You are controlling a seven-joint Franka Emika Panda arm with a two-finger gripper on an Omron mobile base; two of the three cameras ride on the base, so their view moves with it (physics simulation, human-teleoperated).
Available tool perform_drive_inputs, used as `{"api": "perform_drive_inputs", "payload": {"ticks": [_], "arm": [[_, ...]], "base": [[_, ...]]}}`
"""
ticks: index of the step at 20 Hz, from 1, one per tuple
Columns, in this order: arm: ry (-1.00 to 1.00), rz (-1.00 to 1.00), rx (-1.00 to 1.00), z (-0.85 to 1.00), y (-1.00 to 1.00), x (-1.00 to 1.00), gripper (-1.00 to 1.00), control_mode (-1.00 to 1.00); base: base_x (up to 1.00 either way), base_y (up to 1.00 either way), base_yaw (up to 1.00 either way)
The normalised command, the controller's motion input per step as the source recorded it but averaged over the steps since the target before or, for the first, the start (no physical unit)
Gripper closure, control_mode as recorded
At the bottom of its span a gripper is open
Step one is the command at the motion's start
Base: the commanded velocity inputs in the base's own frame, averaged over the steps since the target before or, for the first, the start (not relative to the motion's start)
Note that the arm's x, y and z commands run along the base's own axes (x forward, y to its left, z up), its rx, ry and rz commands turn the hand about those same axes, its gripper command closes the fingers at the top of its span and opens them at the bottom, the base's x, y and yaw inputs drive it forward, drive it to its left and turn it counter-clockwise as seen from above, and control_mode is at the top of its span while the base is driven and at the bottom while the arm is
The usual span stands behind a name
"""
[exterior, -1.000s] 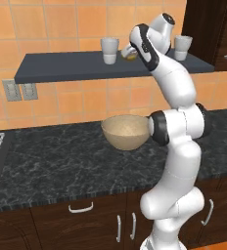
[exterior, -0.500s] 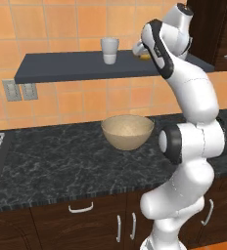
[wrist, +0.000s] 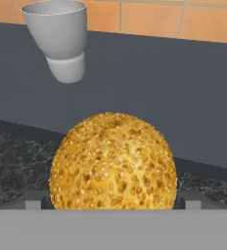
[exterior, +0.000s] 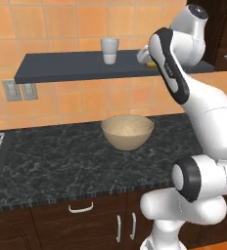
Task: Open the cabinet, pick up the bread from the cabinet and place it in the basket. Then move the basket to the dining counter.
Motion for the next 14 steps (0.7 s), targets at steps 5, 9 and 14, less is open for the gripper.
{"api": "perform_drive_inputs", "payload": {"ticks": [5,9,14], "arm": [[0.01,-0.02,0.0,-0.02,0.01,-1.0,1.0,-1.0],[0.04,0.0,0.0,-0.09,0.0,-1.0,1.0,-1.0],[0.15,0.0,-0.01,-0.77,0.02,-0.92,1.0,-1.0]], "base": [[0.0,0.0,0.0],[0.0,0.0,0.0],[0.0,0.0,0.0]]}}
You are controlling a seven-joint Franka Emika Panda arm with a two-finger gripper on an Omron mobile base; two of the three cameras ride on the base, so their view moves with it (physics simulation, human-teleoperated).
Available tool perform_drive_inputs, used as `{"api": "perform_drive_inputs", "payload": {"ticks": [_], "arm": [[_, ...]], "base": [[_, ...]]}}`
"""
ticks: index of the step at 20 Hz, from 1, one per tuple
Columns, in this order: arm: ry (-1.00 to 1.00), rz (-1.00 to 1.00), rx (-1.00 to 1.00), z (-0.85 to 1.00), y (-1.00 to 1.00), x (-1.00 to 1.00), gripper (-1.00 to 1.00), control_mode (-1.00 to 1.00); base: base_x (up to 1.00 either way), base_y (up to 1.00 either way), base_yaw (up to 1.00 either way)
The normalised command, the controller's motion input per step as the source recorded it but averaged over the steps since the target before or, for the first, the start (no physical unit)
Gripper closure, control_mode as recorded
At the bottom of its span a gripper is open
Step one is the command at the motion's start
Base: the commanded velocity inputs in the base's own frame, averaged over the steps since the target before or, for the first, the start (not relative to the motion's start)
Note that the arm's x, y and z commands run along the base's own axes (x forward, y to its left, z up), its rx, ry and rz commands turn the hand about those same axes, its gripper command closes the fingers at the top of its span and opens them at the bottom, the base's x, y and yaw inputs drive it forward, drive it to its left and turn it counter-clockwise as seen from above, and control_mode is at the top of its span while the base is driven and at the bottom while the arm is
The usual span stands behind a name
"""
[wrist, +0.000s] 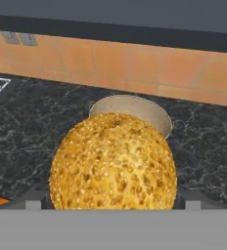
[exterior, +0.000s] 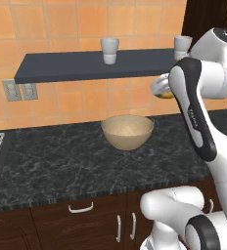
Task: Open the cabinet, pick up the bread from the cabinet and place it in the basket. Then move the basket to the dining counter.
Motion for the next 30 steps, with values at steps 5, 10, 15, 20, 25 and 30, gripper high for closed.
{"api": "perform_drive_inputs", "payload": {"ticks": [5,10,15,20,25,30], "arm": [[0.09,0.0,-0.08,-1.0,0.04,-0.11,1.0,-1.0],[0.0,0.0,-0.03,-0.52,0.0,0.5,1.0,-1.0],[0.0,0.0,-0.01,-0.54,0.0,0.7,1.0,-1.0],[0.0,0.0,-0.04,-0.58,0.0,0.55,1.0,-1.0],[0.02,0.0,-0.01,-0.35,0.0,0.72,1.0,-1.0],[0.04,0.0,0.0,-0.22,0.06,0.7,1.0,-1.0]], "base": [[0.0,0.0,0.0],[0.0,0.0,0.0],[0.0,0.0,0.0],[0.0,0.0,0.0],[0.0,0.0,0.0],[0.0,0.0,0.0]]}}
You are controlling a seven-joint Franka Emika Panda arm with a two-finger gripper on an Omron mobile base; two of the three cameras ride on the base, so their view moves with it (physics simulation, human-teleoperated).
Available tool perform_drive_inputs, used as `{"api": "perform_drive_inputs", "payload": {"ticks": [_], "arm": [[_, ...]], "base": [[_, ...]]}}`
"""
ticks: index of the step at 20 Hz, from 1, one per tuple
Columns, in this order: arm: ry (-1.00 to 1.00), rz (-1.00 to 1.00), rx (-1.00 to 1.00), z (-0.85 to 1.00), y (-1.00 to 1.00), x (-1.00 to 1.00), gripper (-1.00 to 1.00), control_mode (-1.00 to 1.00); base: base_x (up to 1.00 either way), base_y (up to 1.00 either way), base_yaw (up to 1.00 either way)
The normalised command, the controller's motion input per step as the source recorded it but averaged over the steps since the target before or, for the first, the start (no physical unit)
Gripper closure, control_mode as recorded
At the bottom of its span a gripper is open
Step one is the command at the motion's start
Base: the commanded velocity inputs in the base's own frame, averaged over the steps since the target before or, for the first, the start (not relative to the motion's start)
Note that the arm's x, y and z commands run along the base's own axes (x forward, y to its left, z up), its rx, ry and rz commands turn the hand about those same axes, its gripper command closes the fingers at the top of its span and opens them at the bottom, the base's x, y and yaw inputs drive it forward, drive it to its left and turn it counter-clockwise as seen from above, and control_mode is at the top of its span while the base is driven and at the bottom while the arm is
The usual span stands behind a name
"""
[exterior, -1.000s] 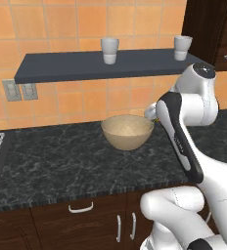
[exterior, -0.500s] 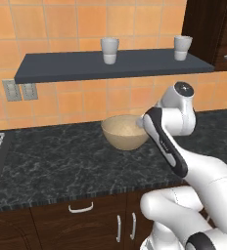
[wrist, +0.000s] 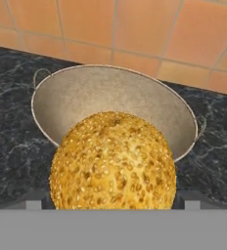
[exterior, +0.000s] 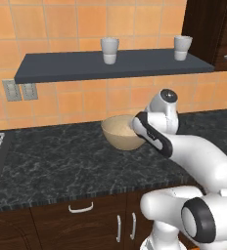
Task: Open the cabinet, pick up the bread from the cabinet and place it in the basket. Then move the basket to the dining counter.
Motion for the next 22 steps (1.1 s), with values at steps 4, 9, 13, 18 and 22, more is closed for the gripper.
{"api": "perform_drive_inputs", "payload": {"ticks": [4,9,13,18,22], "arm": [[0.1,0.0,0.0,-0.28,0.19,0.6,1.0,-1.0],[0.07,0.0,0.0,-0.4,0.03,0.55,1.0,-1.0],[0.03,0.0,0.0,-0.51,0.0,0.43,1.0,-1.0],[0.05,0.0,0.0,-0.37,0.08,0.19,1.0,-1.0],[0.02,0.0,-0.01,-0.35,0.16,0.12,-1.0,-1.0]], "base": [[0.0,0.0,0.0],[0.0,0.0,0.0],[0.0,0.0,0.0],[0.0,0.0,0.0],[0.0,0.0,0.0]]}}
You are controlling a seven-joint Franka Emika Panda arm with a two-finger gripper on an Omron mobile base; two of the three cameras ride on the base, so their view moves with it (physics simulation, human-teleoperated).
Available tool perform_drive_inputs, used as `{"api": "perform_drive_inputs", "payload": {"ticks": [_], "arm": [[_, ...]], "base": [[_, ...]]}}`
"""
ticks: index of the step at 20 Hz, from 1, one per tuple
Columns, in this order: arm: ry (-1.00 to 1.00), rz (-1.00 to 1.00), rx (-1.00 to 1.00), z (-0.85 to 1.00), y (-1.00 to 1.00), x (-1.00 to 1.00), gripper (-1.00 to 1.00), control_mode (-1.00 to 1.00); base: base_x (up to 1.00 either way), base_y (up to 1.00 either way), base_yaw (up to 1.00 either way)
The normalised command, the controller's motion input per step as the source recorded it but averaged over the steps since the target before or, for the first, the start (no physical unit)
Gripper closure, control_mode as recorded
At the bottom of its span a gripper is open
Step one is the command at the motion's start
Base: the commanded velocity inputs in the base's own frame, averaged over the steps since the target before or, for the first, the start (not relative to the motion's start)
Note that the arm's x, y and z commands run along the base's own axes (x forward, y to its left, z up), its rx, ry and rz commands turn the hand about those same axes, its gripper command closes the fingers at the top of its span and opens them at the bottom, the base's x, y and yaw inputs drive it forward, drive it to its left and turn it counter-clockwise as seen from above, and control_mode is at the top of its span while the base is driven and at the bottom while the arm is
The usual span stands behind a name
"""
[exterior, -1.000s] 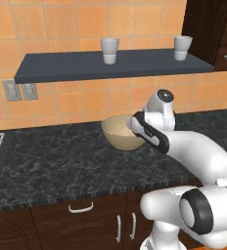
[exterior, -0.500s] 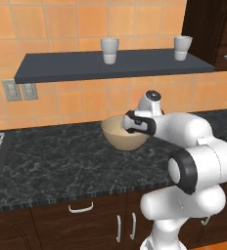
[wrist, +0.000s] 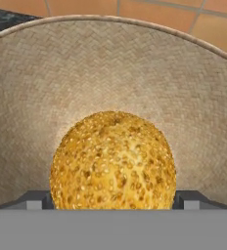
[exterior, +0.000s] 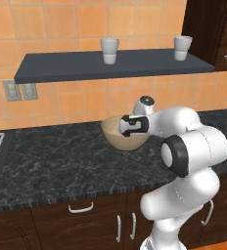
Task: Open the cabinet, pick up the bread from the cabinet and place it in the basket. Then move the basket to the dining counter.
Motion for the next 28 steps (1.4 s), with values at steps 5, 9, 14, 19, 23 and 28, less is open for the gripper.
{"api": "perform_drive_inputs", "payload": {"ticks": [5,9,14,19,23,28], "arm": [[0.0,0.0,0.0,-0.01,0.02,0.03,-1.0,-1.0],[0.0,0.0,0.0,0.01,0.0,-0.12,-1.0,-1.0],[0.0,-0.07,0.0,0.46,0.0,-0.26,-1.0,-1.0],[0.0,-0.13,0.0,0.43,-0.01,0.04,-1.0,-1.0],[0.05,-0.04,0.02,0.24,-0.15,0.21,-1.0,-1.0],[0.18,-0.32,0.06,0.28,-0.62,-0.46,-1.0,-1.0]], "base": [[0.0,0.0,0.0],[0.0,0.0,0.0],[0.0,0.0,0.0],[0.0,0.0,0.0],[0.0,0.0,0.0],[0.0,0.0,0.0]]}}
